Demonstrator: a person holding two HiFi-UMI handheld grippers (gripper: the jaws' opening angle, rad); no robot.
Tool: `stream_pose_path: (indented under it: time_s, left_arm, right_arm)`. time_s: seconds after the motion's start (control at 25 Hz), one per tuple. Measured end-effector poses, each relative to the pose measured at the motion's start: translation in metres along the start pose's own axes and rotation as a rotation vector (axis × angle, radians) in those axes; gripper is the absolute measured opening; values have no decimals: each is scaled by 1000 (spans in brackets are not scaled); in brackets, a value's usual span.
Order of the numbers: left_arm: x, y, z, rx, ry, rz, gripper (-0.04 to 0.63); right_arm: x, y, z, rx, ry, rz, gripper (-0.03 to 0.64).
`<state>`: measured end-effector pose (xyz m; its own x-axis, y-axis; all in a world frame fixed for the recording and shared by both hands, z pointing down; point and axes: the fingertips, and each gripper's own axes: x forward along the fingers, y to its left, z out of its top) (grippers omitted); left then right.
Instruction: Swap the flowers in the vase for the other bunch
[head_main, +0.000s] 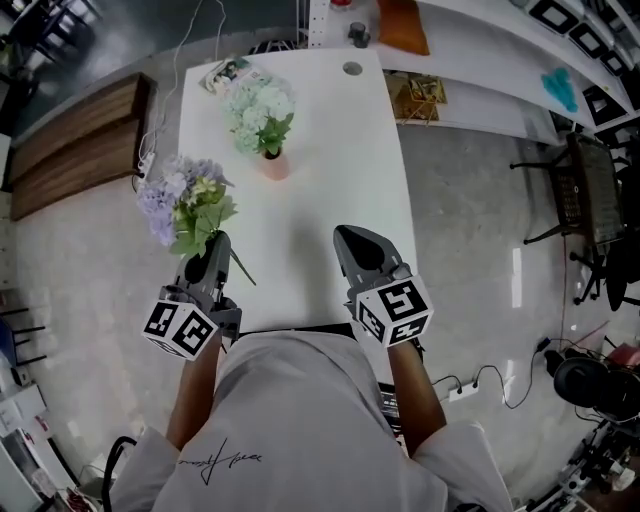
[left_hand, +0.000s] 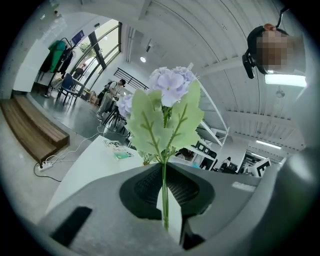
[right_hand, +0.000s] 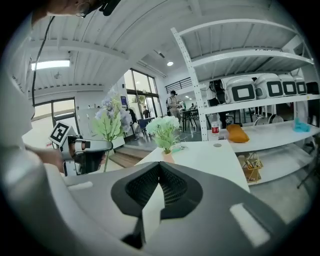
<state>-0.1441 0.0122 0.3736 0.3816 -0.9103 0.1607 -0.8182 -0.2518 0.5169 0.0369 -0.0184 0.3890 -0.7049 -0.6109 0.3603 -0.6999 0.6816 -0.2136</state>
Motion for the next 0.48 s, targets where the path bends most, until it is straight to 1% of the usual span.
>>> stream_pose_path:
  time_s: [0.2, 0.48]
  left_arm:
    - [1, 0, -2, 4, -9, 23, 20]
    - [-2, 7, -4, -3, -15, 80, 20]
  right_arm:
    - [17, -6, 5, -13, 0, 32, 8]
    - [47, -7, 7, -20, -1, 88, 11]
